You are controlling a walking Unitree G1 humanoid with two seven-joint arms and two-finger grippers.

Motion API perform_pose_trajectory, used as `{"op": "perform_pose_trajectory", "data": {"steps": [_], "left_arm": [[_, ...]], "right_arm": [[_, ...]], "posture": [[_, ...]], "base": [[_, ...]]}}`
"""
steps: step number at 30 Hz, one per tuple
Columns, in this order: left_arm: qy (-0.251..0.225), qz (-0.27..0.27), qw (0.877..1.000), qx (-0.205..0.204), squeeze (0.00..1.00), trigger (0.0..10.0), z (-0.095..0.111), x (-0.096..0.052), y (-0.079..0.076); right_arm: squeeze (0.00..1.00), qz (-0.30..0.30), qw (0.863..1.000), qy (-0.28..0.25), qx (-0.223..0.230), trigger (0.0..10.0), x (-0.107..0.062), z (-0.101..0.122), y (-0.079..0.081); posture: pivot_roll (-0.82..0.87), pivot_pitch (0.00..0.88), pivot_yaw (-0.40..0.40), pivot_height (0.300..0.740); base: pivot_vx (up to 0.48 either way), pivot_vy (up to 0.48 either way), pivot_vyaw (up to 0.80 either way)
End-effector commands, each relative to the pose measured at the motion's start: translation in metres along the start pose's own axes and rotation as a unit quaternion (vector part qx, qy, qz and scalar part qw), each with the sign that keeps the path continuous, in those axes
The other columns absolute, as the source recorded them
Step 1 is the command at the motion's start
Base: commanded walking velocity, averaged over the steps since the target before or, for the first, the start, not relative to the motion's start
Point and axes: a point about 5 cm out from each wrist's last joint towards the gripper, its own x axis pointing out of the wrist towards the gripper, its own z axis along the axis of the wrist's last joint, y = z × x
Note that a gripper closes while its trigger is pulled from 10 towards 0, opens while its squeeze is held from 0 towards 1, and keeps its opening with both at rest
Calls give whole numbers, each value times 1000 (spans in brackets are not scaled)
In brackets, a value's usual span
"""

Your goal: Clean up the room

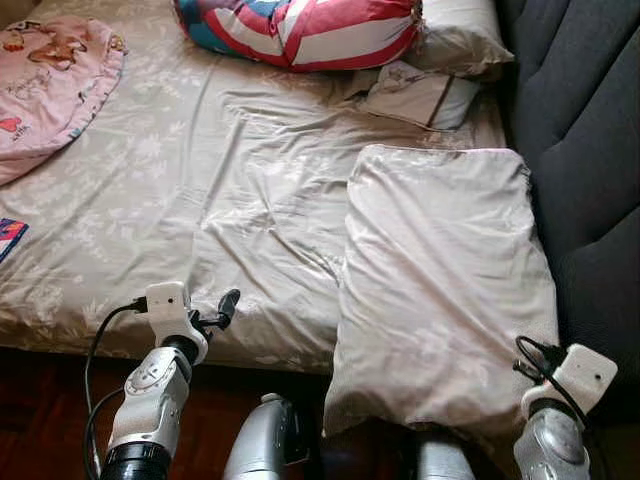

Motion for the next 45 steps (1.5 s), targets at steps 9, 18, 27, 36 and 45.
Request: {"op": "perform_pose_trajectory", "data": {"steps": [9,18,27,36,45], "left_arm": [[-3,-9,1000,-15,0,10000,-9,0,-13],[-2,-21,1000,-5,0,10000,-21,-3,-25],[-14,-16,1000,-2,0,10000,-14,4,-24],[-15,-13,1000,13,0,10000,-16,6,-21],[-18,-16,1000,20,0,10000,-16,7,-22]], "right_arm": [[0,140,987,-72,13,10000,-6,21,36],[0,203,974,-92,27,10000,-7,27,57],[0,211,974,-79,22,10000,-1,24,60],[0,212,975,-67,21,10000,2,19,64],[0,208,976,-55,22,10000,5,15,66]], "posture": [[-64,202,35,668],[-66,164,19,697],[-65,141,10,740],[-62,114,4,740],[-62,93,1,740]], "base": [[0,0,0],[0,0,0],[0,0,0],[0,0,0],[0,0,0]]}}
